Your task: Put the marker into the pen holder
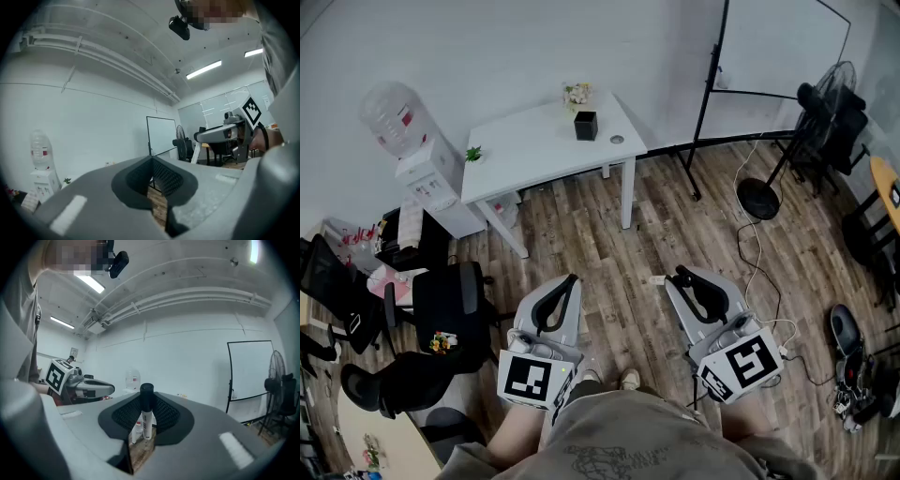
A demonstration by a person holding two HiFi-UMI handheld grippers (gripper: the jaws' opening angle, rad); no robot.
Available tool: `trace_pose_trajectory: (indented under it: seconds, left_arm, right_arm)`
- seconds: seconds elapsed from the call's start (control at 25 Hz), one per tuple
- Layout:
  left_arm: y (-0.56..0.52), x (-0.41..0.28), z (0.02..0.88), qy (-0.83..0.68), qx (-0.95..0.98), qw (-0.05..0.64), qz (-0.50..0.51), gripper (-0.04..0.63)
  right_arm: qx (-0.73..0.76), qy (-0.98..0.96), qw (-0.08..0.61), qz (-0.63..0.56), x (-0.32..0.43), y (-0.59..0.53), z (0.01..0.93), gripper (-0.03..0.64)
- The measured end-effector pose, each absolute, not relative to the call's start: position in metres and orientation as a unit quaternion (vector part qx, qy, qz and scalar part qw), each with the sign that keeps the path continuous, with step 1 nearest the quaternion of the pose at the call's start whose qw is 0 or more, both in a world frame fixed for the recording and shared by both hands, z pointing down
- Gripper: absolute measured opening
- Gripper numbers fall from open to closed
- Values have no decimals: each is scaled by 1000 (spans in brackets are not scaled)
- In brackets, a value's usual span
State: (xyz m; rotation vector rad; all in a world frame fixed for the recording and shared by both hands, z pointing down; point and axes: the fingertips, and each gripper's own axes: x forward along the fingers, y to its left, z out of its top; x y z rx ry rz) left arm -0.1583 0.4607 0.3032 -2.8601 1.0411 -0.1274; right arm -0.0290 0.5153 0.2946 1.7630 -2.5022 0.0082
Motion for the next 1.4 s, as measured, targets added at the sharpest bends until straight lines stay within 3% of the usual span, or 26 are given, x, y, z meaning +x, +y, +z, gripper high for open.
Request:
trace_pose_trajectory:
  seconds: [1.4]
  left_arm:
    - [426, -134, 315, 349, -935, 33, -49, 2]
  right_arm:
    - [592, -804, 46, 8, 7, 491, 312, 101]
